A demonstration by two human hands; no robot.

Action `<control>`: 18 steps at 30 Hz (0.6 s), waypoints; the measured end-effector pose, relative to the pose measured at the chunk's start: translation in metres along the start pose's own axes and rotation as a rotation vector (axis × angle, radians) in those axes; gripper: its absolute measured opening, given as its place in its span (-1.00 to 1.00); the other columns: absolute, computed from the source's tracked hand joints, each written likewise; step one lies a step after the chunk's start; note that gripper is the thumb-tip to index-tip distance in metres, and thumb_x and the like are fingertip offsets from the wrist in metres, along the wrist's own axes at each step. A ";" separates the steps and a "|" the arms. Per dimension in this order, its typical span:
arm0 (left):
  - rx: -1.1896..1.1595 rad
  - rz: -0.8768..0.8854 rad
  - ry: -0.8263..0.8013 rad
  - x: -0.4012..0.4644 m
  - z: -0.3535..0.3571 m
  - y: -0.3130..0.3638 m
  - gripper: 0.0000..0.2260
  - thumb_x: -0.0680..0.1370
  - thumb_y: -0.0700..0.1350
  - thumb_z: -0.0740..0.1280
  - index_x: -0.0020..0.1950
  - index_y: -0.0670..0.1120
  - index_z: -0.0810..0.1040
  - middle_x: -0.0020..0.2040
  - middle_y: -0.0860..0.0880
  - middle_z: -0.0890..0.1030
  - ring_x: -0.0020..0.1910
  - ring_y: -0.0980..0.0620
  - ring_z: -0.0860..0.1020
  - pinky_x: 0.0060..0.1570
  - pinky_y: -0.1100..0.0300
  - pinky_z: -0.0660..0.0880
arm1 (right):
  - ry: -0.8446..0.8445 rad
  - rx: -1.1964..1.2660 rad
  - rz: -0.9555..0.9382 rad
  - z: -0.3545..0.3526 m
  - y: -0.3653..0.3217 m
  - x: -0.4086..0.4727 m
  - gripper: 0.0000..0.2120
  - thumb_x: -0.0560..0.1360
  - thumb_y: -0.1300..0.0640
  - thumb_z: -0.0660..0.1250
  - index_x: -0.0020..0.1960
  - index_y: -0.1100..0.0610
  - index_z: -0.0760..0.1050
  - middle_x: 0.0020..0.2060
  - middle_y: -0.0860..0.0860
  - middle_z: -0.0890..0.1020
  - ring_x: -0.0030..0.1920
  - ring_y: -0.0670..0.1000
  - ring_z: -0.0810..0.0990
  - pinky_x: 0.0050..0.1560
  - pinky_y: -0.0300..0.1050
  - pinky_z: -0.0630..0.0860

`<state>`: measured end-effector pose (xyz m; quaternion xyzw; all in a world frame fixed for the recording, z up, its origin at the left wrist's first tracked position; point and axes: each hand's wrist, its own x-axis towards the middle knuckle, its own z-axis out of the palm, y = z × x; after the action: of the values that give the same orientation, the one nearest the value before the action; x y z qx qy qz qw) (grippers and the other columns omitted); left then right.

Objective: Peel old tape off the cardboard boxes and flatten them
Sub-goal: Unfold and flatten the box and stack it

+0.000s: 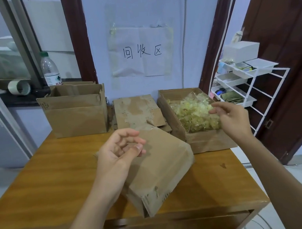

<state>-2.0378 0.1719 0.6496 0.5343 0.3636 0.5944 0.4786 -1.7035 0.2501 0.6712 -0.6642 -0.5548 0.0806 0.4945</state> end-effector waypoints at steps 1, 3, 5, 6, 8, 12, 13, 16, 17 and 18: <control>0.001 0.001 -0.002 0.000 0.000 0.000 -0.78 0.58 -0.40 0.37 0.15 -0.16 0.62 -0.04 -0.12 0.71 -0.07 -0.09 0.67 0.01 0.10 0.63 | -0.002 0.089 0.048 -0.003 -0.002 0.000 -0.72 0.67 0.27 0.23 0.24 0.09 0.66 -0.08 -0.14 0.75 -0.26 -0.22 0.56 -0.21 -0.37 0.50; 0.008 0.000 -0.007 0.000 -0.001 0.001 -0.79 0.58 -0.39 0.37 0.15 -0.16 0.62 -0.04 -0.12 0.71 -0.07 -0.10 0.67 0.01 0.10 0.63 | -0.006 0.306 0.151 -0.010 -0.006 0.001 -0.68 0.64 0.31 0.22 0.26 0.10 0.65 -0.04 -0.16 0.76 0.01 -0.20 0.60 0.13 -0.28 0.50; 0.041 0.012 -0.004 -0.001 -0.001 0.003 -0.80 0.58 -0.39 0.37 0.14 -0.16 0.62 -0.04 -0.12 0.71 -0.07 -0.10 0.68 0.01 0.09 0.64 | -0.005 0.464 0.209 -0.017 -0.010 0.002 -0.65 0.60 0.35 0.22 0.24 0.07 0.64 0.06 -0.06 0.76 0.06 -0.09 0.59 0.24 -0.11 0.45; 0.077 0.030 -0.004 -0.002 -0.001 0.004 -0.80 0.58 -0.39 0.37 0.13 -0.16 0.63 -0.05 -0.11 0.72 -0.06 -0.09 0.69 0.02 0.08 0.65 | -0.015 0.531 0.221 -0.020 -0.011 0.002 -0.64 0.60 0.35 0.23 0.27 0.08 0.62 0.08 0.00 0.76 0.03 -0.06 0.60 0.20 -0.10 0.45; 0.218 0.101 -0.019 -0.003 0.000 0.005 -0.80 0.58 -0.37 0.38 0.11 -0.11 0.64 -0.04 -0.05 0.72 -0.02 -0.01 0.69 0.08 0.06 0.64 | -0.049 0.682 0.226 -0.021 -0.014 -0.003 -0.64 0.64 0.34 0.19 0.38 0.17 0.55 0.10 0.11 0.75 0.02 0.01 0.63 0.11 -0.10 0.45; 0.578 0.223 -0.113 -0.012 -0.004 -0.001 -0.88 0.60 -0.02 0.40 0.13 0.14 0.64 0.11 0.25 0.66 0.25 0.17 0.57 0.29 0.08 0.50 | -0.211 0.960 0.258 -0.011 -0.025 -0.040 -0.65 0.74 0.24 0.03 0.38 0.27 0.50 0.12 0.23 0.72 0.06 0.08 0.70 0.10 -0.10 0.60; 0.660 0.245 -0.142 -0.016 -0.006 -0.004 -0.84 0.59 0.11 0.37 0.15 0.19 0.63 0.17 0.31 0.63 0.31 0.21 0.53 0.37 0.04 0.44 | -0.264 0.988 0.273 -0.006 -0.027 -0.053 -0.65 0.74 0.23 0.02 0.36 0.26 0.51 0.12 0.23 0.72 0.08 0.10 0.70 0.11 -0.09 0.63; 0.927 0.329 -0.253 -0.029 -0.016 -0.015 -0.60 0.52 0.37 0.33 0.30 0.27 0.59 0.37 0.39 0.49 0.50 0.26 0.32 0.57 0.03 0.08 | -0.393 0.904 0.250 0.014 -0.029 -0.090 -0.64 0.75 0.22 0.02 0.35 0.26 0.52 0.13 0.24 0.71 0.18 0.19 0.68 0.24 0.01 0.60; 1.013 0.355 -0.291 -0.033 -0.020 -0.018 -0.53 0.51 0.42 0.33 0.35 0.28 0.57 0.43 0.39 0.44 0.55 0.27 0.25 0.60 0.07 -0.05 | -0.405 0.860 0.208 0.021 -0.028 -0.100 -0.65 0.74 0.23 0.04 0.34 0.26 0.54 0.13 0.23 0.72 0.21 0.20 0.68 0.27 0.05 0.57; 1.092 0.381 -0.326 -0.037 -0.023 -0.020 -0.48 0.50 0.45 0.31 0.40 0.28 0.55 0.49 0.36 0.39 0.58 0.27 0.19 0.60 0.11 -0.14 | -0.396 0.828 0.154 0.026 -0.028 -0.109 -0.67 0.73 0.26 0.07 0.32 0.25 0.56 0.12 0.21 0.73 0.22 0.20 0.68 0.30 0.07 0.55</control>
<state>-2.0580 0.1443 0.6161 0.8431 0.4360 0.3072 0.0693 -1.7795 0.1733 0.6308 -0.4221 -0.5085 0.4570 0.5953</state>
